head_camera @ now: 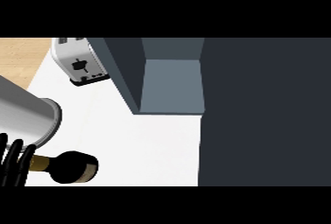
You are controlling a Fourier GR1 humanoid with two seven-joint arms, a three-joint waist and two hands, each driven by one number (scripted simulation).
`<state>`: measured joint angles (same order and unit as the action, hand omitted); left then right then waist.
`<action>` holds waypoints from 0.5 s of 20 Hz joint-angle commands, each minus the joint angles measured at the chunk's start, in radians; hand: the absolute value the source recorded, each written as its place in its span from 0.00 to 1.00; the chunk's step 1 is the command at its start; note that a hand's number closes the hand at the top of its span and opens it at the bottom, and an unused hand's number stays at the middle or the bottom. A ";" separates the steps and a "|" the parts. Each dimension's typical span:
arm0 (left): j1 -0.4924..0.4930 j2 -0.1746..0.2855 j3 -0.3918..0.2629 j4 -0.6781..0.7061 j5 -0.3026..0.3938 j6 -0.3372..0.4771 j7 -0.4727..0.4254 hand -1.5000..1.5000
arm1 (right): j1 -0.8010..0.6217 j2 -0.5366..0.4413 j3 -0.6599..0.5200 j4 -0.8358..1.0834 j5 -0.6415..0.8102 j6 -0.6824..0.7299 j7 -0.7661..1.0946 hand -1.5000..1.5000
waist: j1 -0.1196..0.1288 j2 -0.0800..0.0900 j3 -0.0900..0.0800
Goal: Pick up the wine, place it into the cabinet and close the cabinet
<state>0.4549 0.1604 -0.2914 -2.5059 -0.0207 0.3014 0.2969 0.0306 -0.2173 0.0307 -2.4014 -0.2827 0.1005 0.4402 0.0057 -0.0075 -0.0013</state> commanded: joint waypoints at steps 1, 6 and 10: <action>-0.012 0.006 0.109 -0.166 0.164 -0.018 0.050 0.00 | -0.004 -0.013 -0.044 -0.108 -0.068 -0.019 0.065 0.00 | -0.004 0.003 0.000; 0.033 0.004 0.206 -0.120 0.277 -0.076 0.040 0.00 | 0.059 0.007 -0.019 -0.102 -0.044 0.016 0.011 0.00 | -0.003 0.000 0.000; 0.021 -0.017 0.272 -0.059 0.327 -0.110 0.028 0.00 | 0.001 -0.006 -0.048 -0.126 -0.072 -0.018 0.074 0.00 | -0.002 0.000 -0.001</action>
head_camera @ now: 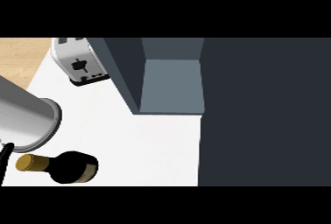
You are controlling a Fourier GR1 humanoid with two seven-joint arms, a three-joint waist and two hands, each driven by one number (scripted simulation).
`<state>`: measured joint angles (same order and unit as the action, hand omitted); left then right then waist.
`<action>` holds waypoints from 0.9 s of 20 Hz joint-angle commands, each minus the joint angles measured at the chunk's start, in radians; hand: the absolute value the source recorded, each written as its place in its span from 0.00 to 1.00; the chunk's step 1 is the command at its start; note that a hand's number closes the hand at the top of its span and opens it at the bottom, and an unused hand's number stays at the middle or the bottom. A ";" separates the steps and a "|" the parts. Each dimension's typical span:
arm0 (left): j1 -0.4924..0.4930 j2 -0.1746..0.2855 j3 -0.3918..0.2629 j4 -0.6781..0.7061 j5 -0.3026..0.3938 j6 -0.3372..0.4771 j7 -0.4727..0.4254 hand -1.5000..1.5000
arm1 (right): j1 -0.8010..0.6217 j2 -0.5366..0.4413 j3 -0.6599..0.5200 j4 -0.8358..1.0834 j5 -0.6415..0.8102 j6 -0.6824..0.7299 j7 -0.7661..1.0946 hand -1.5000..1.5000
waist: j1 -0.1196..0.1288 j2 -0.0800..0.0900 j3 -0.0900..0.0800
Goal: Pick up the wine, place it into the cabinet and close the cabinet
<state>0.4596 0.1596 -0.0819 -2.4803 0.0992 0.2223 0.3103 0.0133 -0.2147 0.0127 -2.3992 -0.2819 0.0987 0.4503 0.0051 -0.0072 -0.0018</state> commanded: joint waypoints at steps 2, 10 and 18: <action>0.011 -0.018 0.106 -0.044 0.243 -0.057 0.012 0.00 | 0.060 -0.003 -0.022 -0.160 -0.079 0.001 0.052 0.00 | -0.008 -0.002 0.000; 0.031 -0.040 0.224 0.193 0.353 -0.236 -0.142 0.00 | 0.048 0.013 -0.006 -0.115 -0.069 0.010 0.045 0.00 | -0.004 0.002 0.000; 0.001 -0.058 0.308 0.362 0.313 -0.309 -0.264 0.00 | 0.044 -0.007 -0.069 -0.170 -0.132 0.013 0.109 0.00 | -0.011 0.004 0.001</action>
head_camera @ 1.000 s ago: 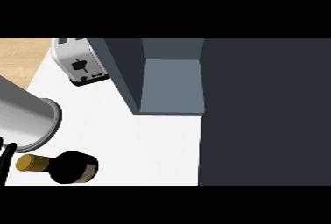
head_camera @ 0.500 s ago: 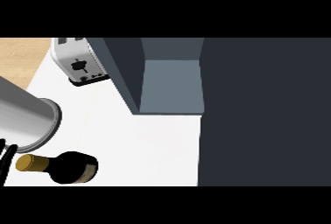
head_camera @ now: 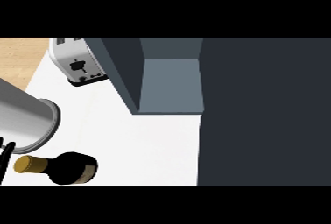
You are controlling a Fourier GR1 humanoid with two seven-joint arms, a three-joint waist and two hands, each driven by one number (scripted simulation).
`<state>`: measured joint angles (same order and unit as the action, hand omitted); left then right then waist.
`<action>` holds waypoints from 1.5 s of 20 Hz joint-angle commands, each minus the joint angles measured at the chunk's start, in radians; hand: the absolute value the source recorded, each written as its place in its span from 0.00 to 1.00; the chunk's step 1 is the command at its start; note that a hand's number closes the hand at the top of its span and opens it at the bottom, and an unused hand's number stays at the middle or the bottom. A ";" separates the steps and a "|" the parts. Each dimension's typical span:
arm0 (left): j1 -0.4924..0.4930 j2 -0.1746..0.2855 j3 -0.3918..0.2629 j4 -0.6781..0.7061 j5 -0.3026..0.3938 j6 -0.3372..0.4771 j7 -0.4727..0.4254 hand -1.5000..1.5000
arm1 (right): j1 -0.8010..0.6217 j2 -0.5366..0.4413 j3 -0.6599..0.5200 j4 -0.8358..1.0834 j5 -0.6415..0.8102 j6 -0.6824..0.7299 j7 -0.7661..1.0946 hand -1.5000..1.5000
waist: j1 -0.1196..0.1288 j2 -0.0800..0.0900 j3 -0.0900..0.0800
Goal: Pick up the wine, place it into the cabinet and close the cabinet
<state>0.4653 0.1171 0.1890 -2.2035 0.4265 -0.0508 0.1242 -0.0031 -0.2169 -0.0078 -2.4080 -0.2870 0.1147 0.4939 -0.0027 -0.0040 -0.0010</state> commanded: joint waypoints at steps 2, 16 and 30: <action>0.014 -0.024 0.041 0.145 -0.008 -0.087 -0.130 0.00 | 0.021 0.019 0.024 -0.206 -0.037 -0.063 0.121 0.00 | -0.001 0.000 0.000; -0.052 -0.008 0.103 0.391 -0.023 -0.217 -0.260 0.00 | -0.012 -0.005 -0.034 -0.214 -0.101 -0.033 0.149 0.00 | -0.006 0.000 0.001; -0.098 -0.057 0.073 0.589 -0.126 -0.272 -0.407 0.00 | -0.029 0.027 -0.013 -0.190 -0.074 -0.036 0.164 0.00 | -0.002 0.001 0.000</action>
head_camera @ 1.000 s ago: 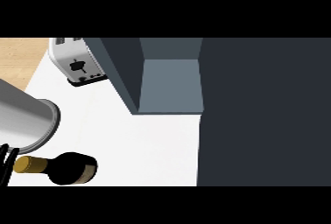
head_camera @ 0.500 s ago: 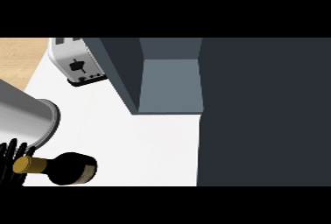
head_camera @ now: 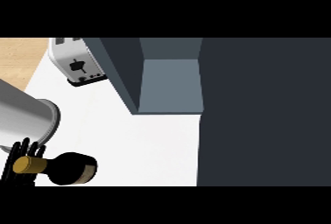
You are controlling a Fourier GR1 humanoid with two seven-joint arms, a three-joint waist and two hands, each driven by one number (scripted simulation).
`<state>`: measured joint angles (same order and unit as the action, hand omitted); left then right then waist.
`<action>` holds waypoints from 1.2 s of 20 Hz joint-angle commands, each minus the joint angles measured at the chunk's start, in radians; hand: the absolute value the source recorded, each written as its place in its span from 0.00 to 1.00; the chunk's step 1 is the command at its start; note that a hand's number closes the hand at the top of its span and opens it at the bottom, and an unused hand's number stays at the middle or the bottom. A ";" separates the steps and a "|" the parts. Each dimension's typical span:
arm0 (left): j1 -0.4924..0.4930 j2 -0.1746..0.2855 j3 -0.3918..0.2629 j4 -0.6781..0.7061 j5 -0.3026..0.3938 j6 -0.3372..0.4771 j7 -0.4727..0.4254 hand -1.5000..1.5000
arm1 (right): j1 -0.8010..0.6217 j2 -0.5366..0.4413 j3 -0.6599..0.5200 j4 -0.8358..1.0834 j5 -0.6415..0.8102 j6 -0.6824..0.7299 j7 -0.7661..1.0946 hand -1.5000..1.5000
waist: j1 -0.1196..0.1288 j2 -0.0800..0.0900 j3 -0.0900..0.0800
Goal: Pick up the wine, place it into the cabinet and close the cabinet
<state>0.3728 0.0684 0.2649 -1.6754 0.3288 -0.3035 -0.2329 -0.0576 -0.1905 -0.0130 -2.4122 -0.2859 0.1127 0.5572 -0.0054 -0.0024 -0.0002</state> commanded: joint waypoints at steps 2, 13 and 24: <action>-0.038 0.013 0.026 0.119 -0.024 -0.031 -0.069 0.00 | 0.002 0.017 0.002 -0.109 -0.041 -0.020 0.042 0.00 | 0.004 0.001 0.000; -0.130 -0.005 0.012 0.219 -0.071 0.001 -0.098 0.00 | 0.025 0.009 -0.028 -0.181 -0.075 -0.020 0.102 0.00 | -0.004 0.000 0.000; -0.167 -0.011 0.015 0.402 -0.095 -0.047 -0.221 0.00 | -0.053 -0.027 -0.040 -0.197 -0.080 -0.041 0.187 0.00 | -0.004 0.000 -0.001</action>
<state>0.2360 0.0625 0.2764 -1.3752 0.2590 -0.3413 -0.3810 -0.1396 -0.1985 -0.0290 -2.4153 -0.2889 0.0915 0.6452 -0.0075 -0.0025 -0.0005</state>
